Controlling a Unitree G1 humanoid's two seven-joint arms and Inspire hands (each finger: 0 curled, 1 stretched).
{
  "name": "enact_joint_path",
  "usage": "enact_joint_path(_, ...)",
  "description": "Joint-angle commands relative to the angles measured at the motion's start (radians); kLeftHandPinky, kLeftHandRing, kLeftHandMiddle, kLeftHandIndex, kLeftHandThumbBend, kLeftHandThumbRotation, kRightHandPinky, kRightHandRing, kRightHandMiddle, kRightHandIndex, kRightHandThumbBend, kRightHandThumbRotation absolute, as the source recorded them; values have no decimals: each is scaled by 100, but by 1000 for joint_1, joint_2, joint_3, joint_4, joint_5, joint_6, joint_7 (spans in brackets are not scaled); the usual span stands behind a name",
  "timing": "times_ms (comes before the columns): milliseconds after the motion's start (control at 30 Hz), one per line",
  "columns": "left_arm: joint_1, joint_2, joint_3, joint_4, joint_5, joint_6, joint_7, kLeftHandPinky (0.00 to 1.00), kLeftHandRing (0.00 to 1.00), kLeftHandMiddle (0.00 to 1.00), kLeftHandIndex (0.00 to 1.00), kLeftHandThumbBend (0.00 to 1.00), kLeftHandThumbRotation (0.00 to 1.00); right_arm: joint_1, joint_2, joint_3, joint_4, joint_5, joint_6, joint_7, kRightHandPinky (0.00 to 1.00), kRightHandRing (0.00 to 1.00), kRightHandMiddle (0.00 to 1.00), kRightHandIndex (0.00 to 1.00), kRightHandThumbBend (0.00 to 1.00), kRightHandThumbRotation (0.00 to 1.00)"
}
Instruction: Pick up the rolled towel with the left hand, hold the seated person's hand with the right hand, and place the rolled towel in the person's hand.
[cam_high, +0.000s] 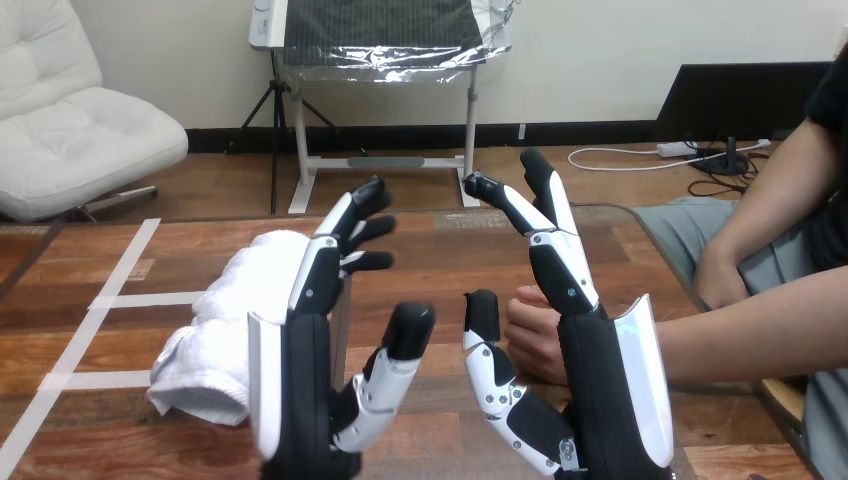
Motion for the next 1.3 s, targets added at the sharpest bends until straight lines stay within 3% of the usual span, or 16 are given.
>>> enact_joint_path(0,50,6,68,-84,15,75,-19,84,91,92,92,65,74,-49,54,-9,-4,9,-9,-12,100,100,100,86,0,0)
enact_joint_path(233,17,18,137,-103,114,160,51,90,92,93,93,67,51,-49,54,-12,-3,7,-10,-14,100,100,100,85,0,0)
enact_joint_path(333,-1,30,164,-106,183,210,98,89,92,93,93,69,45,-46,54,-13,-5,6,-8,-13,100,100,100,85,0,0)
enact_joint_path(367,-6,31,175,-114,227,256,118,89,92,93,93,69,44,-46,54,-14,-4,5,-9,-14,100,100,100,85,0,0)
enact_joint_path(567,-20,28,194,-161,386,459,151,87,92,93,94,75,47,-47,56,-16,0,8,-13,-15,100,100,100,85,0,0)
enact_joint_path(700,-39,37,193,-174,468,564,158,90,92,93,94,77,50,-48,56,-17,1,7,-13,-15,100,100,100,85,0,0)
enact_joint_path(767,-79,53,198,-172,551,693,113,94,93,94,94,80,53,-51,56,-16,7,13,-18,-14,100,100,100,85,0,0)
enact_joint_path(833,-102,63,200,-167,588,755,88,94,93,94,94,81,54,-53,55,-16,10,18,-21,-13,100,100,100,85,0,0)
enact_joint_path(1267,-226,120,196,-75,599,902,-9,90,91,93,93,83,55,-57,59,-17,18,21,-20,-12,100,100,100,85,0,0)
